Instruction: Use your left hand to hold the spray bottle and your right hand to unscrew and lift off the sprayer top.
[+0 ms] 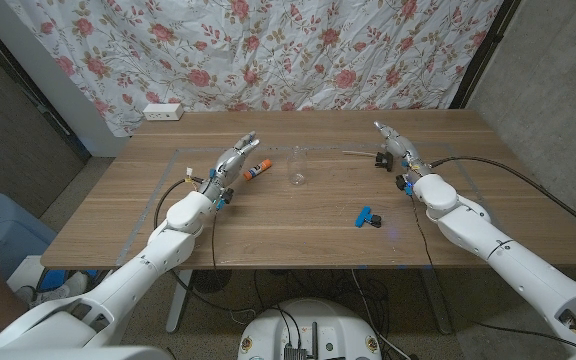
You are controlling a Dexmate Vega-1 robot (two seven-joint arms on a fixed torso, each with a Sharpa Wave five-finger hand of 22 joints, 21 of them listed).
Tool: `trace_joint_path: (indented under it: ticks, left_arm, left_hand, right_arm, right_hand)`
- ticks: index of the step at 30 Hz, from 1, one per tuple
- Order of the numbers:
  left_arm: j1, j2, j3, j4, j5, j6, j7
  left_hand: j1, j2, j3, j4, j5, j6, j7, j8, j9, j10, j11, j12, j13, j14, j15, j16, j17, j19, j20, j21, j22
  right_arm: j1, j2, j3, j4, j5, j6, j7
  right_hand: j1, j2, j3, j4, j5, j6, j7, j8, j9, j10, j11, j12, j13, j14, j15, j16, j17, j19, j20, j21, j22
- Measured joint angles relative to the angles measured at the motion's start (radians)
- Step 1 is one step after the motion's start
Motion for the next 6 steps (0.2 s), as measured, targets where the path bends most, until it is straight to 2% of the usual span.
trace_joint_path:
  ticks: [2, 4, 6]
  left_arm:
    - [0.003, -0.002, -0.005, 0.004, -0.004, -0.006, 0.002]
    - [0.005, -0.004, -0.008, 0.007, -0.008, -0.011, 0.006]
    - [0.009, -0.009, -0.014, 0.011, -0.014, -0.017, 0.013]
  left_hand:
    - [-0.008, 0.008, 0.000, 0.003, 0.000, 0.000, 0.000, 0.000, 0.000, 0.000, 0.000, 0.000, -0.001, 0.000, 0.000, 0.000, 0.000, 0.000, 0.000, 0.000, 0.000]
    - [-0.019, 0.011, 0.000, 0.008, 0.004, 0.008, -0.003, 0.000, 0.000, 0.000, 0.000, 0.000, -0.001, 0.000, 0.000, 0.000, 0.000, 0.000, 0.000, 0.000, 0.000]
    - [-0.027, 0.019, 0.003, 0.014, 0.004, 0.012, 0.002, 0.000, 0.000, 0.000, 0.000, 0.000, -0.001, 0.009, -0.001, 0.000, 0.000, 0.000, 0.000, 0.000, 0.000]
  right_arm:
    - [0.002, 0.010, 0.001, 0.012, 0.015, 0.014, 0.005]
    - [0.003, 0.017, 0.003, 0.021, 0.022, 0.022, 0.008]
    - [0.007, 0.030, 0.006, 0.037, 0.040, 0.041, 0.016]
  right_hand:
    - [-0.005, 0.005, 0.000, 0.000, 0.000, 0.000, 0.007, 0.000, 0.000, 0.000, 0.000, 0.000, 0.000, 0.003, 0.004, 0.000, 0.000, -0.004, -0.004, 0.000, 0.000]
    - [-0.017, -0.007, -0.004, 0.004, 0.000, 0.000, 0.007, 0.000, 0.000, 0.005, 0.006, 0.000, 0.000, 0.007, 0.007, 0.000, -0.004, -0.005, -0.005, 0.000, 0.000]
    - [-0.026, 0.002, 0.000, 0.008, 0.000, 0.000, 0.007, 0.000, 0.000, 0.010, 0.010, 0.000, 0.000, 0.007, 0.007, 0.000, -0.005, -0.005, -0.006, 0.000, 0.000]
